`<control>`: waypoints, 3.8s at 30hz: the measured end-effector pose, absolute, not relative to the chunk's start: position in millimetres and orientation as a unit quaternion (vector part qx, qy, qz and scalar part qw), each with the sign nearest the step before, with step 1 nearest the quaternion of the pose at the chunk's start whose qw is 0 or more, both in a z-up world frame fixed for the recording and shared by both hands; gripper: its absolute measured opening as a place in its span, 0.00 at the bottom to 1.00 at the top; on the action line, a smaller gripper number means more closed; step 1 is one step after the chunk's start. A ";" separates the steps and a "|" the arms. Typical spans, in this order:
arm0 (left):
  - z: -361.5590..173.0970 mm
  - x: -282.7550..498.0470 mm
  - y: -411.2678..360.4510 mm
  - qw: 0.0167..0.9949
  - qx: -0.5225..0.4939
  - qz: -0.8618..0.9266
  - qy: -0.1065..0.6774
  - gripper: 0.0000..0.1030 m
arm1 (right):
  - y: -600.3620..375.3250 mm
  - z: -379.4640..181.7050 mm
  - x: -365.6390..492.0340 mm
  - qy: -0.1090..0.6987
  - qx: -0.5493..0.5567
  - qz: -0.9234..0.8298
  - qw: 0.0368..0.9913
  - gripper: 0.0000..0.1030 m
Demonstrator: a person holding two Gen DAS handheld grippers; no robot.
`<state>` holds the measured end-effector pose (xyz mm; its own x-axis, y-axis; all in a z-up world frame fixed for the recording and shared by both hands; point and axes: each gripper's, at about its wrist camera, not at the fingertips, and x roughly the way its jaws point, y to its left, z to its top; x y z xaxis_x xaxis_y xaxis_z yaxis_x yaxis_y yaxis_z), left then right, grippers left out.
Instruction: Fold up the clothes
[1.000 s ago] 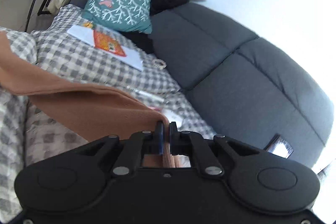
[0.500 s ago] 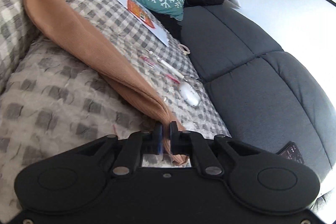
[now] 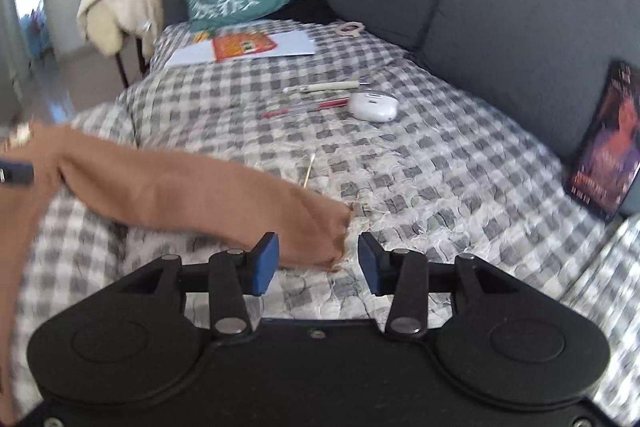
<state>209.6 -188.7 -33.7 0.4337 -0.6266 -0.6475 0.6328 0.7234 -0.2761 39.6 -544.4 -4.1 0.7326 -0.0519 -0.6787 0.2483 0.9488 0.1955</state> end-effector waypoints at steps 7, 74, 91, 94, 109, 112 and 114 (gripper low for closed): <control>-47.4 215.5 -183.9 0.844 -0.016 -0.388 0.370 0.52 | -553.7 -37.7 83.2 0.376 0.186 -0.112 0.901 0.27; -54.9 210.3 -234.0 0.842 0.070 -0.407 0.346 0.44 | -566.6 -55.6 155.1 0.326 0.163 -0.288 0.886 0.09; 13.5 100.9 -23.5 0.912 0.062 -0.161 0.372 0.78 | -415.1 32.9 100.6 0.347 0.123 -0.161 0.916 0.64; 18.2 95.9 47.0 0.920 0.042 -0.085 0.379 0.78 | -381.2 40.0 97.1 0.351 0.118 -0.131 0.920 0.64; -13.8 80.8 202.3 0.927 -0.014 0.019 0.373 0.79 | -214.6 36.0 100.1 0.363 0.148 -0.003 0.920 0.68; -27.8 90.6 199.9 0.928 -0.002 -0.006 0.372 0.79 | -182.4 22.2 100.7 0.372 0.139 0.025 0.918 0.68; -29.5 98.3 201.0 0.931 -0.002 -0.015 0.365 0.79 | -165.3 17.3 104.4 0.380 0.125 0.037 0.916 0.68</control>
